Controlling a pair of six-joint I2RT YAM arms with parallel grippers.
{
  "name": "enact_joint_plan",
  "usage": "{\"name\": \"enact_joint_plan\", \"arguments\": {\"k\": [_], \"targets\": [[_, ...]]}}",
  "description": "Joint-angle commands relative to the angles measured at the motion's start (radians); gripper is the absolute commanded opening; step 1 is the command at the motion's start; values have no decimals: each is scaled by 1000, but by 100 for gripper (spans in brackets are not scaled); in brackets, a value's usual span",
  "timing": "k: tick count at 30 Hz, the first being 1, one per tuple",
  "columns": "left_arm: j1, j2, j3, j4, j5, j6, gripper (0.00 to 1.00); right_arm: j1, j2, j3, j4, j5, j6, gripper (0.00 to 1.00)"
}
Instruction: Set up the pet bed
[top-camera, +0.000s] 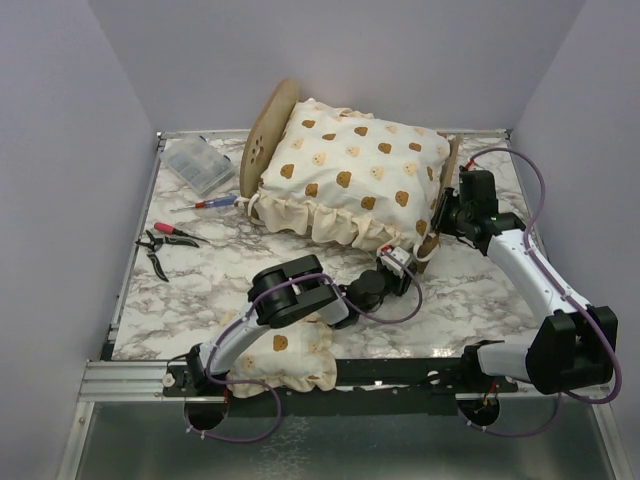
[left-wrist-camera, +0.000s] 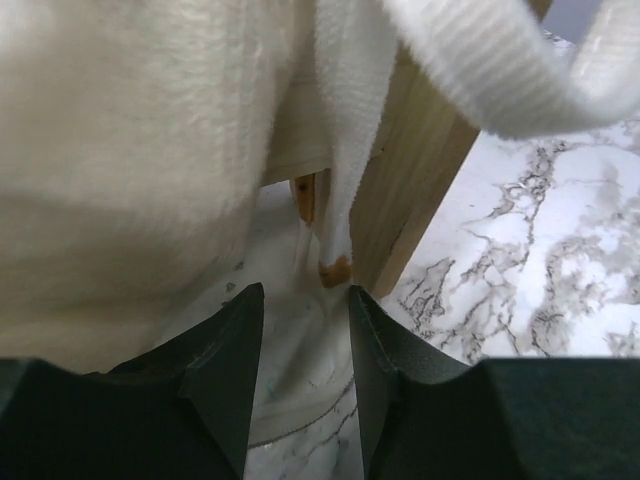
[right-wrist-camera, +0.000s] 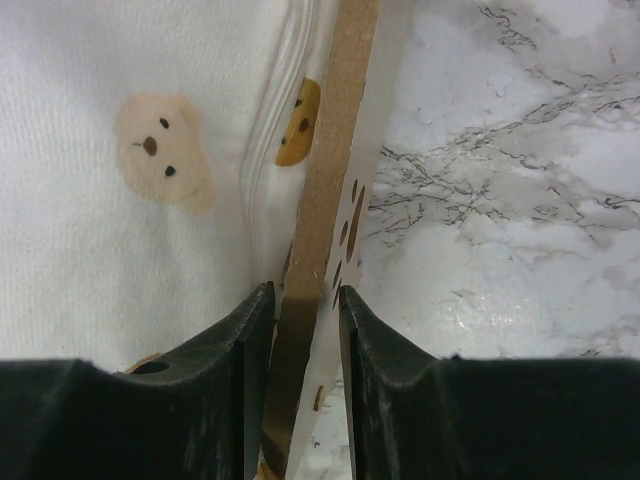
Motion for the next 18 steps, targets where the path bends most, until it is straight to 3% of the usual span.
{"name": "enact_joint_plan", "arguments": {"k": [1,10,18], "targets": [[-5,68,63,45,-45,-16,43,-5,-21,-19,7,-28,0,34],[4,150,148,38,-121,-58,44,-5,-20,-30,8,-39,3,34],[17,201,219,45,-71,-93,40,-5,-15,-41,9,-51,7,34]]}}
